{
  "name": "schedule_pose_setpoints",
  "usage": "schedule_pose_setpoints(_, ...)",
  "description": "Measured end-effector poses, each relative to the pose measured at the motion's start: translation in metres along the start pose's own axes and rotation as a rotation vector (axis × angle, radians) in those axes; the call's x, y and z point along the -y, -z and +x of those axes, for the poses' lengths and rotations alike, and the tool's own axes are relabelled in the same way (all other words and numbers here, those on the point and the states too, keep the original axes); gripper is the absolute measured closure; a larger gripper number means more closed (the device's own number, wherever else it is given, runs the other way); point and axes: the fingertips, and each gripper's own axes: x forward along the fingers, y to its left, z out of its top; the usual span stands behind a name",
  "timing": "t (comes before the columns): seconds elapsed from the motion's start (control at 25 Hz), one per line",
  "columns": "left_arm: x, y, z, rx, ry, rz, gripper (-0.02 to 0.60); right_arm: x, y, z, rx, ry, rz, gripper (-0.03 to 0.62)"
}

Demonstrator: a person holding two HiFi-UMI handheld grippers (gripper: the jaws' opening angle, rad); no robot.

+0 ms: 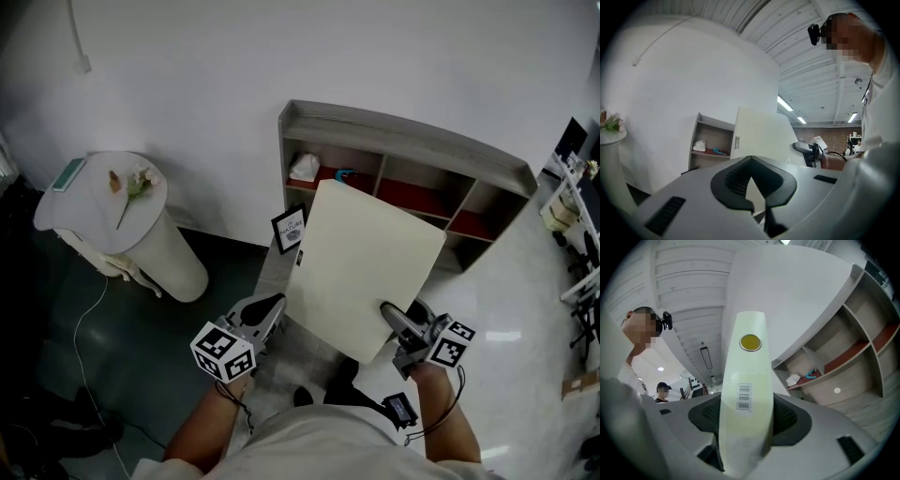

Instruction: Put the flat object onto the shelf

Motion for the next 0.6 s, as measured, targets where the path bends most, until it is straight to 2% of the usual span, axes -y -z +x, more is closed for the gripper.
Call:
schedule_pose_setpoints(0.36,-0.030,-0.010,0.014,-0.019,-0.023,0.034,0.568,0.016,-0.020,0.039,-0.031,-0.036,-0.033,0.306)
schedule_pose_setpoints(0.6,-0.055,-0.030,0.038,-0.017,-0.040,0.061,0.568,0.034,-0.056,0.075,-0.037,-0.079,-0.080,0.306)
